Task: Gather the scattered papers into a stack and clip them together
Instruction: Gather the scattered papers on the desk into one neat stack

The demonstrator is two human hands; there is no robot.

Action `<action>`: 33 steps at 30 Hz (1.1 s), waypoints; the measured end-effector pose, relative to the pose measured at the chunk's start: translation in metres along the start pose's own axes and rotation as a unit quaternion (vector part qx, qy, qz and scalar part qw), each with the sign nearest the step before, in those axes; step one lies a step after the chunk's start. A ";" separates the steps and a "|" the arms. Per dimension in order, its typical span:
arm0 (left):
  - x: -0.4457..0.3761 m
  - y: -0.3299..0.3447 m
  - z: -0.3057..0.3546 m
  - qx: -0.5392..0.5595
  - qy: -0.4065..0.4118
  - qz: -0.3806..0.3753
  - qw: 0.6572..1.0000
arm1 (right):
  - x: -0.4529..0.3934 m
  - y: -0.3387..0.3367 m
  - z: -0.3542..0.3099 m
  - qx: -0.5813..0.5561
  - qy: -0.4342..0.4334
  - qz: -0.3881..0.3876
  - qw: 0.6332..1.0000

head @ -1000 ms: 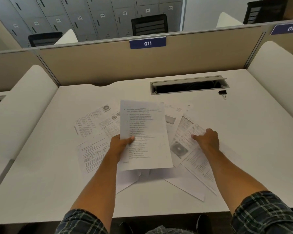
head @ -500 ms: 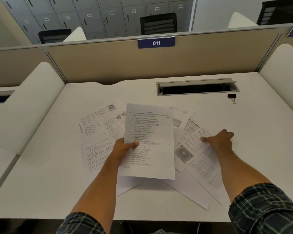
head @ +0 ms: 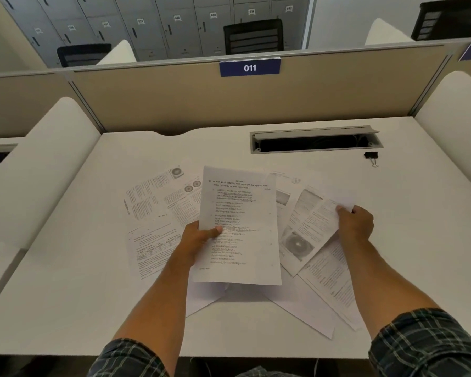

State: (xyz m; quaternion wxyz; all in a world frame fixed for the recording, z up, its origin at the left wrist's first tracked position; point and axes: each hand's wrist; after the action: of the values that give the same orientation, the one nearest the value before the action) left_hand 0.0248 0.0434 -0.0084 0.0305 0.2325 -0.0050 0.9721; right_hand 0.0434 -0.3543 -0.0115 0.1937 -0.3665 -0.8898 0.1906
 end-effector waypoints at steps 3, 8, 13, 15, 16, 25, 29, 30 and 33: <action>0.002 0.001 0.004 0.009 0.005 0.004 1.000 | -0.007 -0.006 -0.015 -0.084 -0.002 0.059 0.995; 0.000 0.006 0.007 0.007 0.001 0.021 1.000 | -0.015 -0.017 -0.036 -0.241 0.028 0.139 0.960; -0.001 0.014 0.006 0.029 -0.010 0.041 0.999 | 0.000 -0.022 -0.056 -0.459 0.035 0.138 0.877; -0.001 0.018 0.004 0.029 -0.008 0.045 0.999 | 0.009 -0.019 -0.066 -0.533 0.047 0.110 0.838; -0.001 0.020 0.004 0.030 -0.006 0.046 0.998 | 0.013 -0.016 -0.069 -0.558 0.057 0.097 0.822; -0.005 0.044 0.009 0.010 0.061 0.047 0.997 | 0.079 0.043 -0.078 -0.539 0.134 -0.099 0.825; -0.005 0.054 0.017 -0.005 0.075 0.087 0.993 | 0.110 0.068 -0.073 -0.473 0.137 -0.163 0.855; -0.004 0.056 0.020 -0.004 0.079 0.088 0.993 | 0.116 0.072 -0.074 -0.455 0.138 -0.176 0.862; -0.004 0.059 0.023 -0.046 0.117 0.083 0.989 | 0.131 0.079 -0.079 -0.430 0.145 -0.202 0.868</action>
State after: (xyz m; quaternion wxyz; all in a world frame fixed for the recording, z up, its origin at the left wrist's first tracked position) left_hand 0.0351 -0.0161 0.0104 -0.0389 0.1140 -0.0656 0.9906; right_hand 0.0412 -0.1917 0.0453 0.1780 -0.2490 -0.9001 -0.3101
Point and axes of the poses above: each hand's wrist, its own x-axis away from the middle knuckle, its own y-axis out of the palm, z = x × y, and after that the axes turned 2 degrees about -y, right-handed
